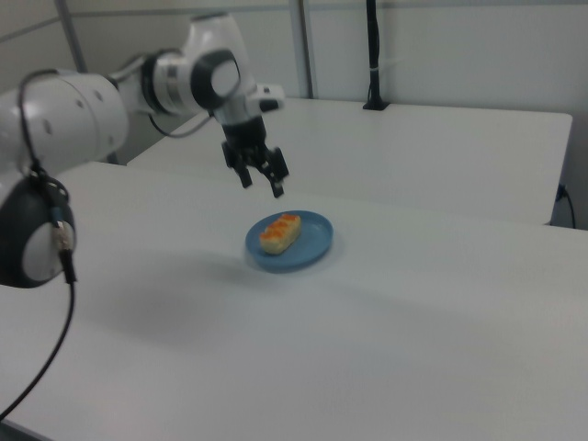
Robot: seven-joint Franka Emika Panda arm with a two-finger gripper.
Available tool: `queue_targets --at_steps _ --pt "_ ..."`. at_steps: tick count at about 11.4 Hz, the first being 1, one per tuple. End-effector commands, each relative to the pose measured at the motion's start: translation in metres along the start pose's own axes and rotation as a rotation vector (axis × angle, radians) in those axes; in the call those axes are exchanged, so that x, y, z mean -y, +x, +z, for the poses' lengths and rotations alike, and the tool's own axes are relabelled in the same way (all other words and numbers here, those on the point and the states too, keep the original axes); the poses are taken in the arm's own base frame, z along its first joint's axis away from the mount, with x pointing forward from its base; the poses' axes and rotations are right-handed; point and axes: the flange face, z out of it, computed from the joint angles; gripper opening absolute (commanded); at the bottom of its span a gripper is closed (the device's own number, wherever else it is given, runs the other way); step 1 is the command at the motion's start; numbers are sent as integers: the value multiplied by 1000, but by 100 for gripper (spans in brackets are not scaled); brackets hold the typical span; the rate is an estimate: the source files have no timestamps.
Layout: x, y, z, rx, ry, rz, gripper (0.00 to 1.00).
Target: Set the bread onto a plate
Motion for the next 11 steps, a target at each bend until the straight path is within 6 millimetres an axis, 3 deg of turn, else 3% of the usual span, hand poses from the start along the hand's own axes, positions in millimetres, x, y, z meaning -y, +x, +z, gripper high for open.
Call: queue_targets --at_steps 1,3,5,9,11 --pt "-13 -57 -104 84 6 36 100" --pt "-25 -98 -163 111 44 22 100" --pt "-30 -124 -195 113 46 6 100" --pt "-32 -164 -218 90 70 -63 100" --pt "-31 -159 -208 20 86 -63 100"
